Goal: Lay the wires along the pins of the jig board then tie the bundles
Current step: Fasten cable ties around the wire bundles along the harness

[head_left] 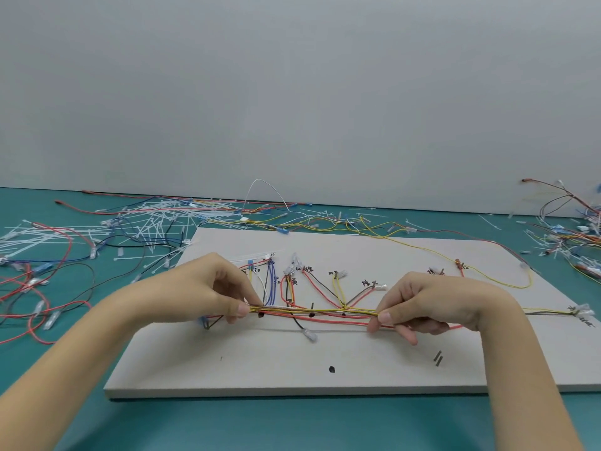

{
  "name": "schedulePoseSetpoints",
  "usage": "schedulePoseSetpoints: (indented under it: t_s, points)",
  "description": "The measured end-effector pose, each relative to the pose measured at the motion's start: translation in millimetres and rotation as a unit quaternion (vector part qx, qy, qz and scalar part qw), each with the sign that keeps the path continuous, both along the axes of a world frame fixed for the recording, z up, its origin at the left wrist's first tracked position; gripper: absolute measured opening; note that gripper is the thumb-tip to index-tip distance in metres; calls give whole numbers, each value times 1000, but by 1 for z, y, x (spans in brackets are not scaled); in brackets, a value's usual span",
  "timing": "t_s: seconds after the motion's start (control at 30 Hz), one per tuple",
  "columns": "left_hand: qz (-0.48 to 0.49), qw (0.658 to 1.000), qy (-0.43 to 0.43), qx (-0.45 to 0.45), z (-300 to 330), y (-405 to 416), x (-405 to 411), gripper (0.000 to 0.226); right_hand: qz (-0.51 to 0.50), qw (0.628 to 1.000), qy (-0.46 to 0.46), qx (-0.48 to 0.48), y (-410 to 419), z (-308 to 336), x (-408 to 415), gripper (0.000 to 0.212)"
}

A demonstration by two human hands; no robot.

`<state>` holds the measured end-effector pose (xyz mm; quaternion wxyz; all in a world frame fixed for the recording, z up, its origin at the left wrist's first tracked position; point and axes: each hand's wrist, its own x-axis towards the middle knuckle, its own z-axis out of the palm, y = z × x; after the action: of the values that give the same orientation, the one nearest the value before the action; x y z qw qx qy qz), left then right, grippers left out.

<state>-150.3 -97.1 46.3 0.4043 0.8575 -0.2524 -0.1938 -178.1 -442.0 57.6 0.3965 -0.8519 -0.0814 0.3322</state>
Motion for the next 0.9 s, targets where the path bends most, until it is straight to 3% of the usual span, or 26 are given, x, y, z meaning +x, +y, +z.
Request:
schedulePoseSetpoints:
  t_s: [0.23, 0.4, 0.47, 0.7, 0.9]
  points:
    - [22, 999, -8, 22, 8, 10, 2, 17, -20, 1000, -9, 17, -6, -2, 1, 19]
    - [9, 997, 78, 4, 8, 13, 3, 3, -26, 999, -8, 30, -5, -3, 1, 19]
    - [10, 996, 89, 5, 5, 10, 3, 11, -36, 999, -15, 29, -5, -4, 1, 18]
    - [3, 1000, -10, 0, -6, -2, 3, 34, -53, 998, -11, -7, -6, -4, 2, 14]
    - [-29, 999, 24, -21, -6, -8, -3, 6, -56, 998, -20, -27, -8, 0, -3, 6]
